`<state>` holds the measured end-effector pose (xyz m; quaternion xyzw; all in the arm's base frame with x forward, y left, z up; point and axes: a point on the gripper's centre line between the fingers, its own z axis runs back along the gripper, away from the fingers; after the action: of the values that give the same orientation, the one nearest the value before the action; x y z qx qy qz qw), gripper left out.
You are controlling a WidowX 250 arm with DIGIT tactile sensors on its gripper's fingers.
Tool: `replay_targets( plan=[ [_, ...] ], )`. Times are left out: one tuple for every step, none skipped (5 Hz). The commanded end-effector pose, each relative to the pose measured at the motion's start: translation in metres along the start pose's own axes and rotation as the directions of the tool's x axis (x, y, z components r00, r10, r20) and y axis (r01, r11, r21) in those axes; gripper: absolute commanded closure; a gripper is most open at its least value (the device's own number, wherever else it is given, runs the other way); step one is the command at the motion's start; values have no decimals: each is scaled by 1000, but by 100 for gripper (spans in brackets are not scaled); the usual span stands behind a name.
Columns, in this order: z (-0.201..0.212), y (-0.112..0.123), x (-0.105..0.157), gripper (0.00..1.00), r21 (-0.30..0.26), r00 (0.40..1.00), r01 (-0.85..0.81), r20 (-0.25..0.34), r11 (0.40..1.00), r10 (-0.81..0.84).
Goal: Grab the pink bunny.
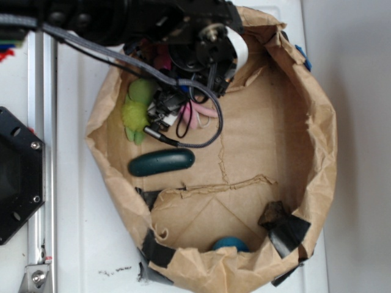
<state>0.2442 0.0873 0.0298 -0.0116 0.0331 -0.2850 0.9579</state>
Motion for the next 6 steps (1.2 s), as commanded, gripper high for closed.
replay_targets(
  plan=[
    [-7,-9,11,0,31,1000,26,1,999,-26],
    [-2,-11,10,100,38,1000,8,26,999,-9],
    [9,-11,8,100,35,999,-1,53,999,-1],
    [28,-20,12,100,37,996,1,85,999,-4],
    [71,-40,32,100,65,986,-58,162,996,47],
    [104,-62,52,100,39,963,-234,149,971,226]
  ],
)
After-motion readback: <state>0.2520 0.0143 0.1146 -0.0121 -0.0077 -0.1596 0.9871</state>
